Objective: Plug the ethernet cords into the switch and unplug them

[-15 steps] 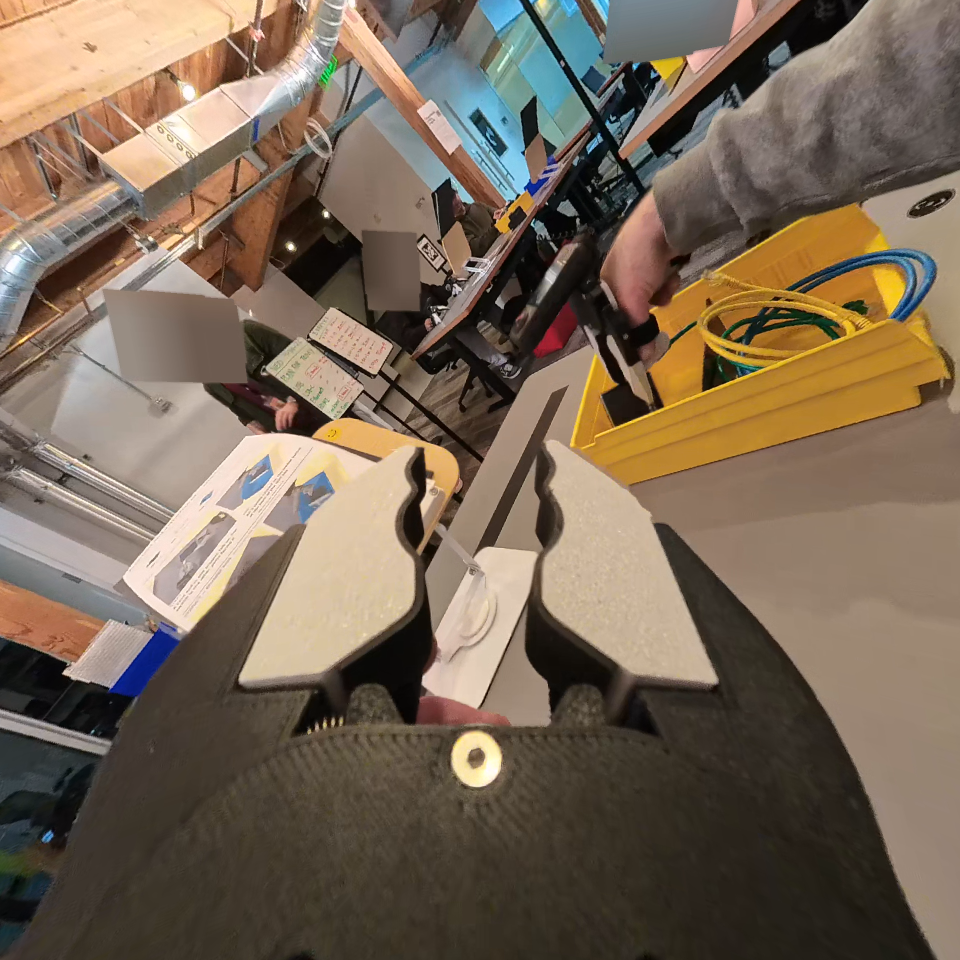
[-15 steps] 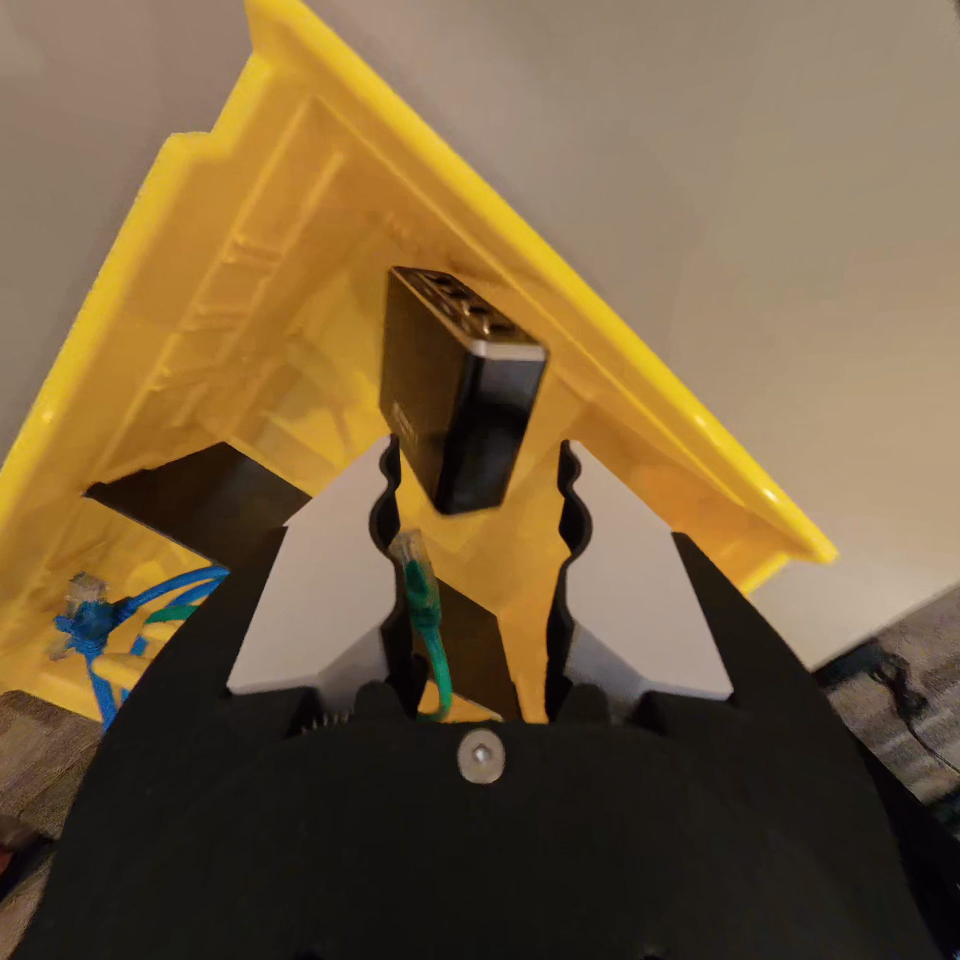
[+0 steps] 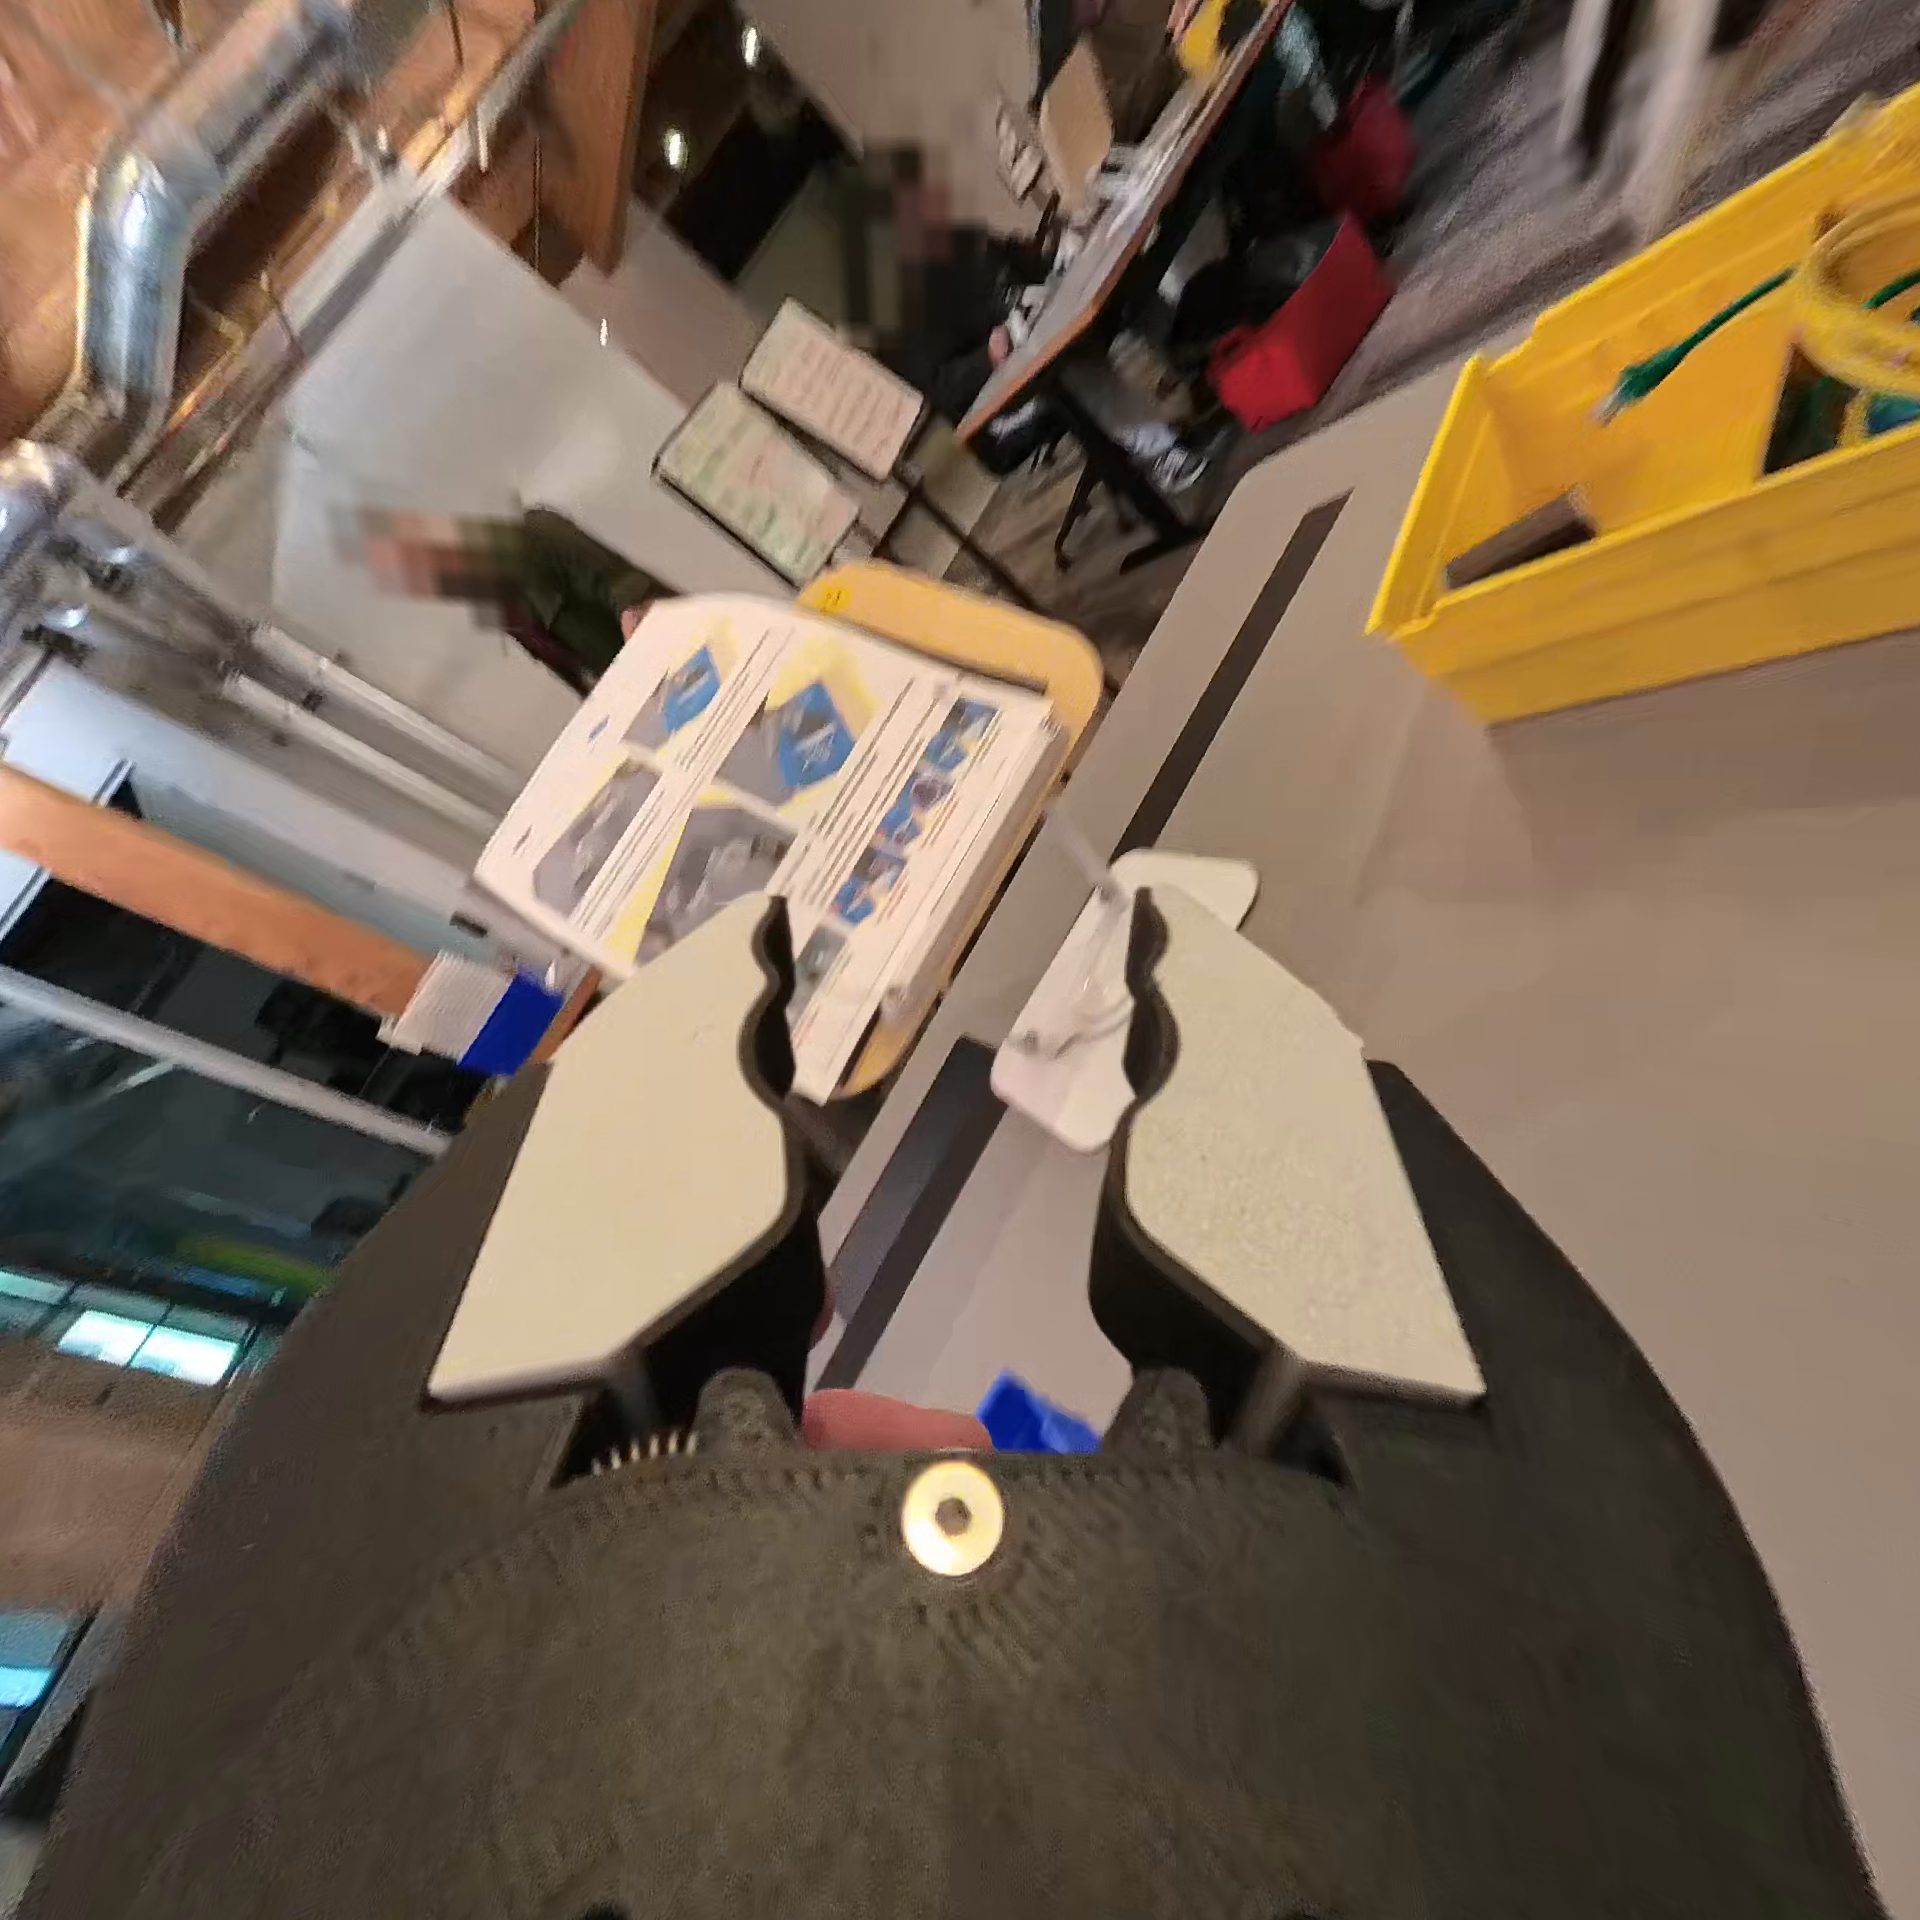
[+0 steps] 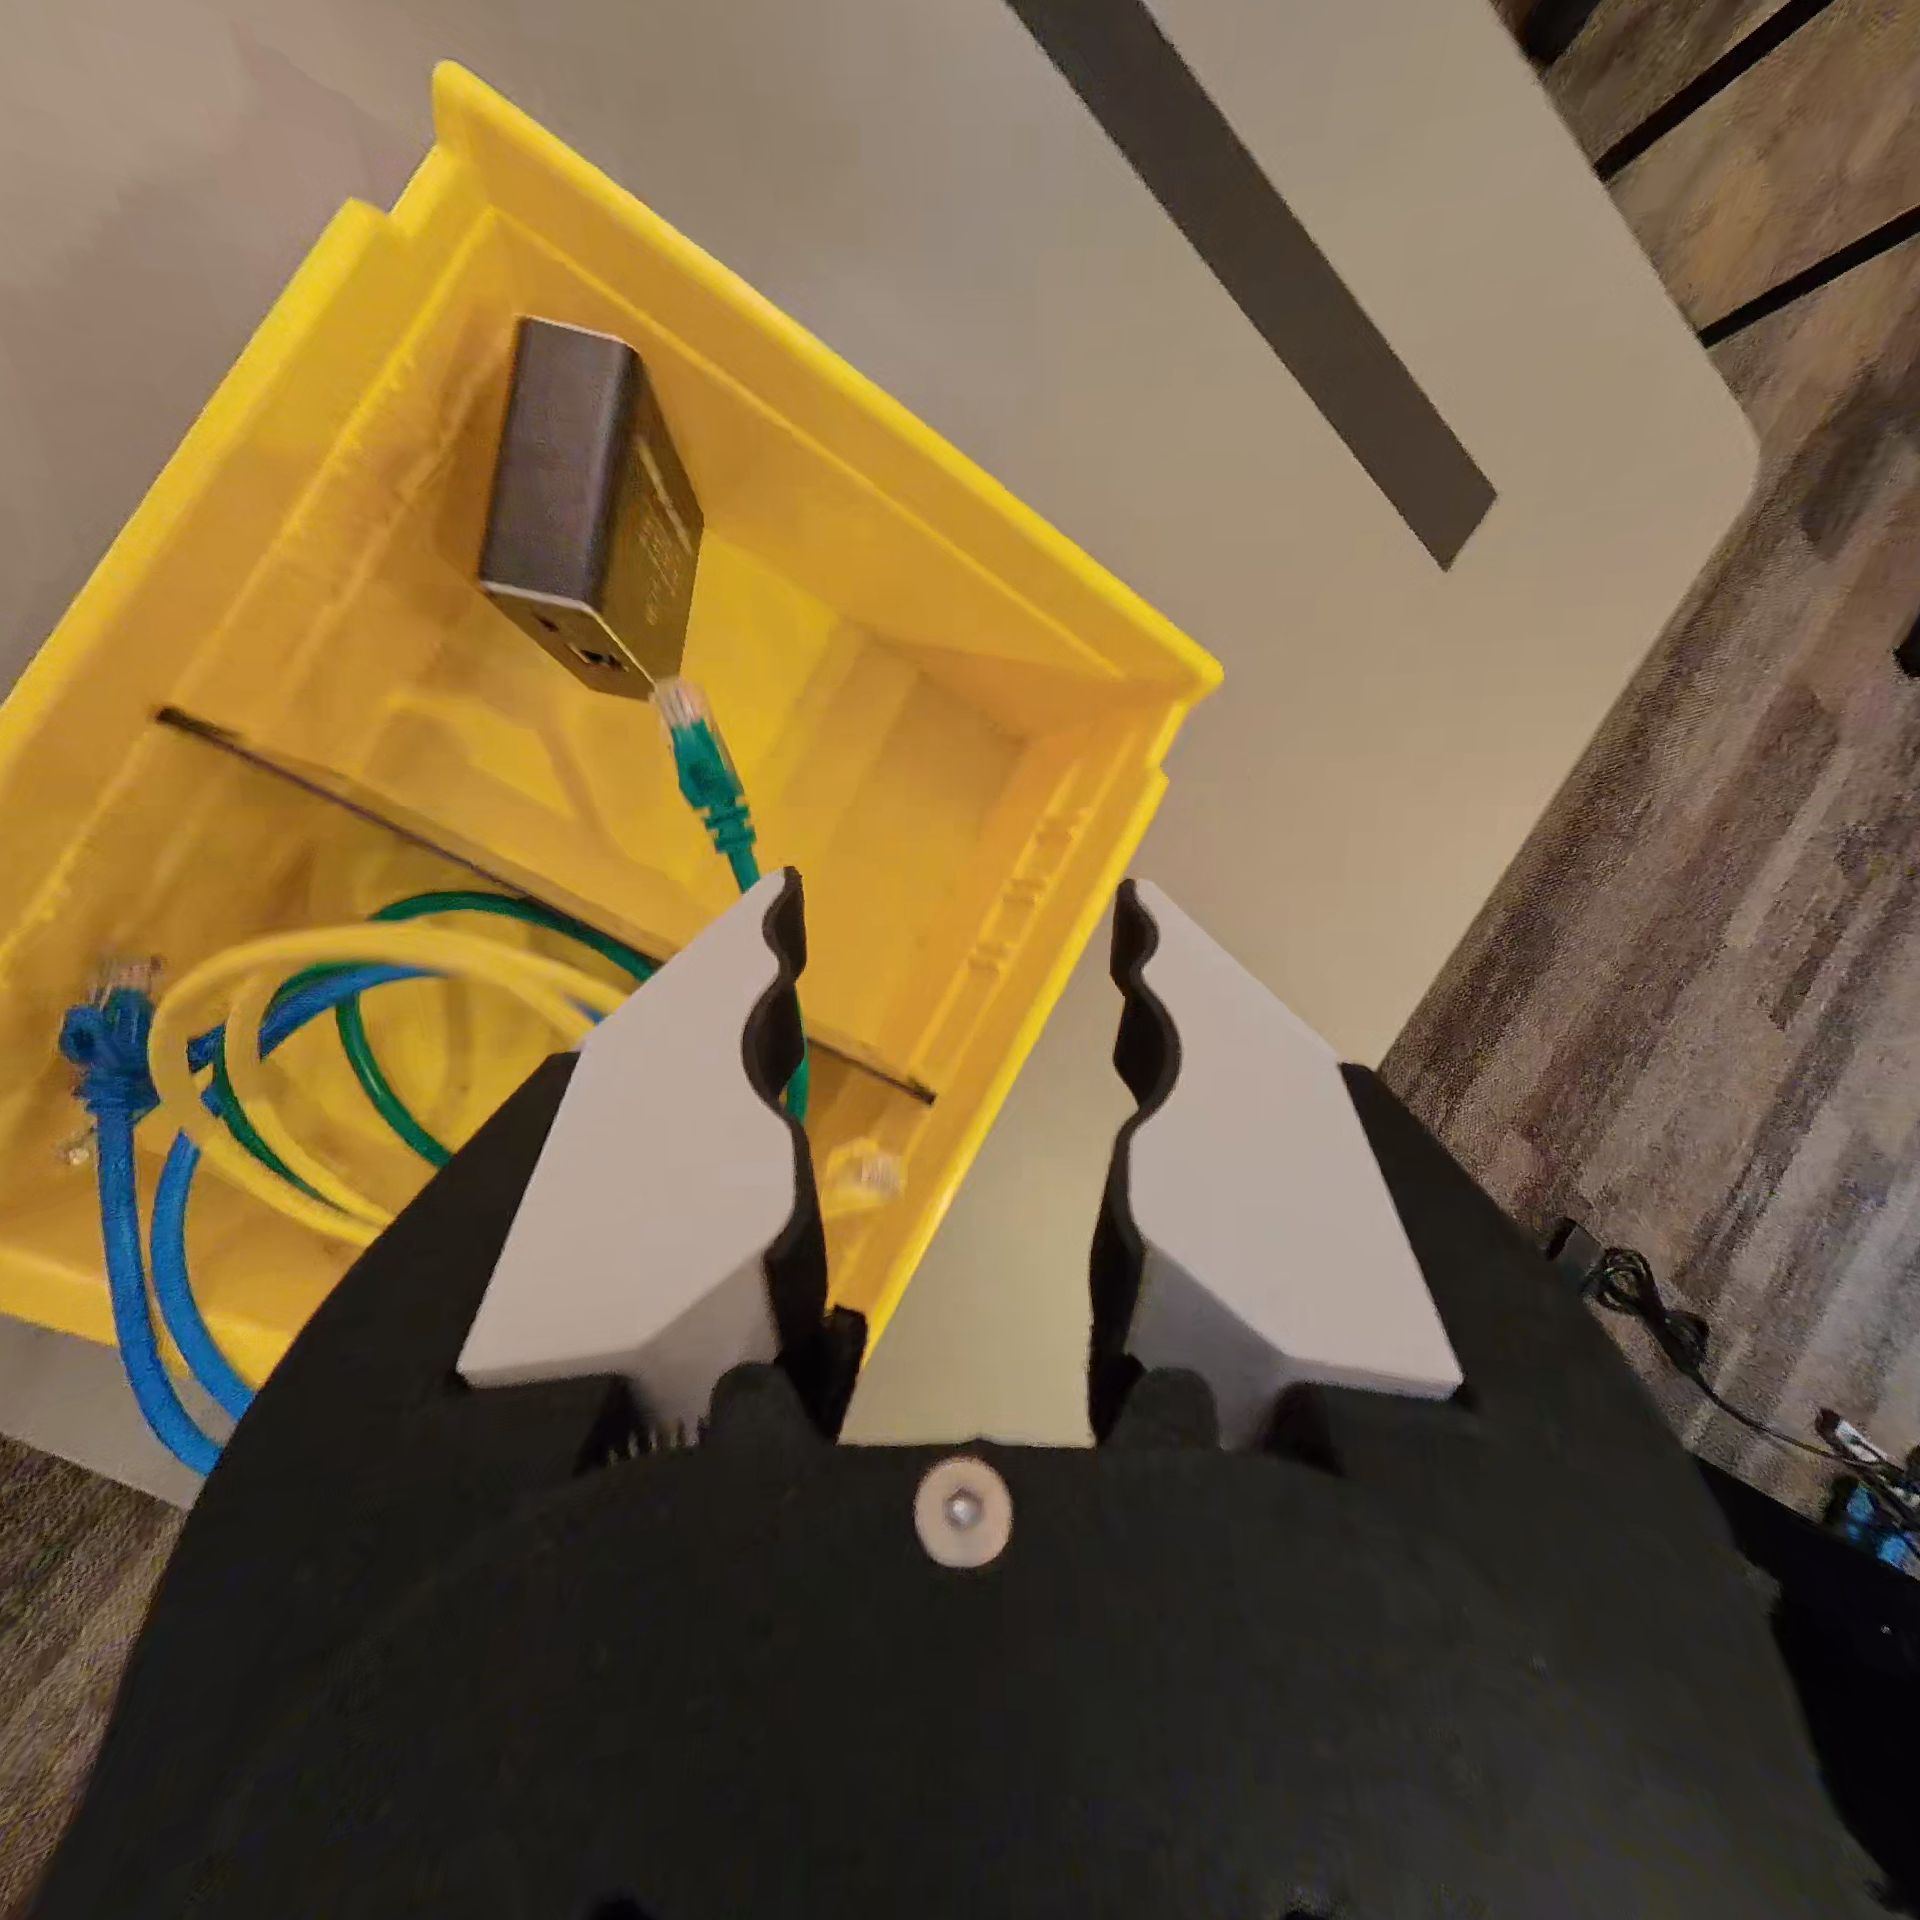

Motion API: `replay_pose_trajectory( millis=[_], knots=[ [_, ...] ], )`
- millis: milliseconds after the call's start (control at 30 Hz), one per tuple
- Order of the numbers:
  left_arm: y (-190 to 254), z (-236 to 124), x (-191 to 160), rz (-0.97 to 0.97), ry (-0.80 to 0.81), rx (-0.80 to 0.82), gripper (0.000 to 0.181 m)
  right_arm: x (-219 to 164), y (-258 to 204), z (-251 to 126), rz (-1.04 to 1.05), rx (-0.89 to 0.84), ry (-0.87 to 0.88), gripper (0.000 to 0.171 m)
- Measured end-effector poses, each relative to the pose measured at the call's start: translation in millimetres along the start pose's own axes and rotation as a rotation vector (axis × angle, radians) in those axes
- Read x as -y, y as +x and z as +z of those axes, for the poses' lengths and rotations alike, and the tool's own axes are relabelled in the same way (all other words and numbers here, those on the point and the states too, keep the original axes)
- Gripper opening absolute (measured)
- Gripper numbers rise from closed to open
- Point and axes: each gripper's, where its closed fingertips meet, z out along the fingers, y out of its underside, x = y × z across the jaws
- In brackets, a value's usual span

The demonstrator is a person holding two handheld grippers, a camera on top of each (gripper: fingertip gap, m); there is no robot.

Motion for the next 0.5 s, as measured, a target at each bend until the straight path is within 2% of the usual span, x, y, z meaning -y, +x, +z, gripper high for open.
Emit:
replay_pose_trajectory(
  millis=[167,267,367,500],
  knots=[
    [-40,-30,-86,-0.011,-0.298,0.108,0.073,-42,-4,-26,0.072,0.014,0.105,0.062],
    [-50,-60,-145,-0.053,-0.469,0.133,0.078,-74,1,-28,0.117,-0.011,0.111,0.069],
    [-58,-93,-196,-0.113,-0.615,0.165,0.082,-91,-10,-24,0.162,0.044,0.155,0.071],
    [-55,-130,-250,-0.25,-0.751,0.167,0.079,-83,-18,-28,0.231,0.087,0.424,0.057]
  ],
)
